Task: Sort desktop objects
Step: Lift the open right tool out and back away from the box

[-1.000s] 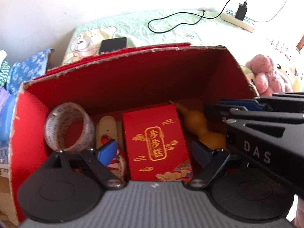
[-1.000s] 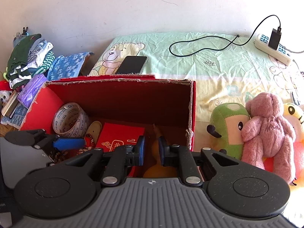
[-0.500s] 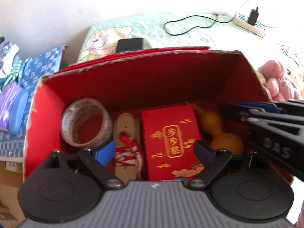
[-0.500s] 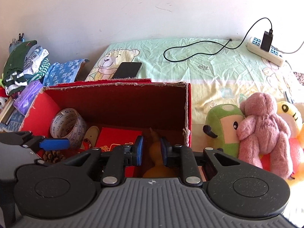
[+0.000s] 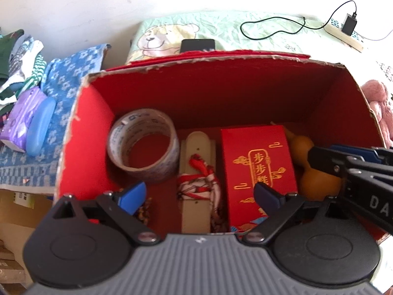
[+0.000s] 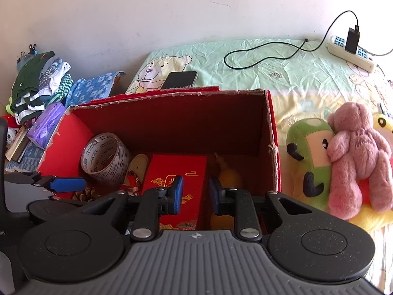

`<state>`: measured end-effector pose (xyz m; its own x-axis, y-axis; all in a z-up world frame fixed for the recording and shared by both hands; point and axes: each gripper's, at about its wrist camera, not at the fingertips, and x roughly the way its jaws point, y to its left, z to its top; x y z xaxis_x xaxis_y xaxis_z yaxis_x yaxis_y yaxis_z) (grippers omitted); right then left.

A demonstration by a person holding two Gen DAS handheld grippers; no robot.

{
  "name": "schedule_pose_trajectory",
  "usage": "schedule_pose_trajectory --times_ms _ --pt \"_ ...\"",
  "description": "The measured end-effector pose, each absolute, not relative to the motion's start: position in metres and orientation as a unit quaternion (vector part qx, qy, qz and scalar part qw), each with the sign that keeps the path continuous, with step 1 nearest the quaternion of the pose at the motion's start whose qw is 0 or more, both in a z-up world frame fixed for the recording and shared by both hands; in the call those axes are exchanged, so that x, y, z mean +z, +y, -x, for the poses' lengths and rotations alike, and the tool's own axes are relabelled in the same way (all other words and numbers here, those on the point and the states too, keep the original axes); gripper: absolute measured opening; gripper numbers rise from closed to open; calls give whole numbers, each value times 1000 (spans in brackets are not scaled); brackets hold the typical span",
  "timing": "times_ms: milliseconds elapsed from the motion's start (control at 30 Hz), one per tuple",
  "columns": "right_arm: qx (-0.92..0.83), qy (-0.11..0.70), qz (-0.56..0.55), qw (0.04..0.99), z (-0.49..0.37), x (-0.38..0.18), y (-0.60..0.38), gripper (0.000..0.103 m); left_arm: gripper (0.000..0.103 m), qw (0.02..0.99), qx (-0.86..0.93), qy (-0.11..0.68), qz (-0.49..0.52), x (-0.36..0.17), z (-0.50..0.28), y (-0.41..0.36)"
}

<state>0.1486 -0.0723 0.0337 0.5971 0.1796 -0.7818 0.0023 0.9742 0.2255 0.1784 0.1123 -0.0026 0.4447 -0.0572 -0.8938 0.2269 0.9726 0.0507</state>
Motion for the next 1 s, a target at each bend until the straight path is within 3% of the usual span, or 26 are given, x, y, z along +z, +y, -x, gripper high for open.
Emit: schedule_pose_trajectory --times_ms 433,667,1000 --pt "38 480 -125 868 -139 34 -69 31 95 837 -61 536 -87 0 -178 115" --pt "31 493 -157 855 -134 43 -70 48 99 832 -45 545 -96 6 -179 119" --pt "21 490 -163 856 -122 53 -65 48 100 817 -57 569 -73 13 -166 129"
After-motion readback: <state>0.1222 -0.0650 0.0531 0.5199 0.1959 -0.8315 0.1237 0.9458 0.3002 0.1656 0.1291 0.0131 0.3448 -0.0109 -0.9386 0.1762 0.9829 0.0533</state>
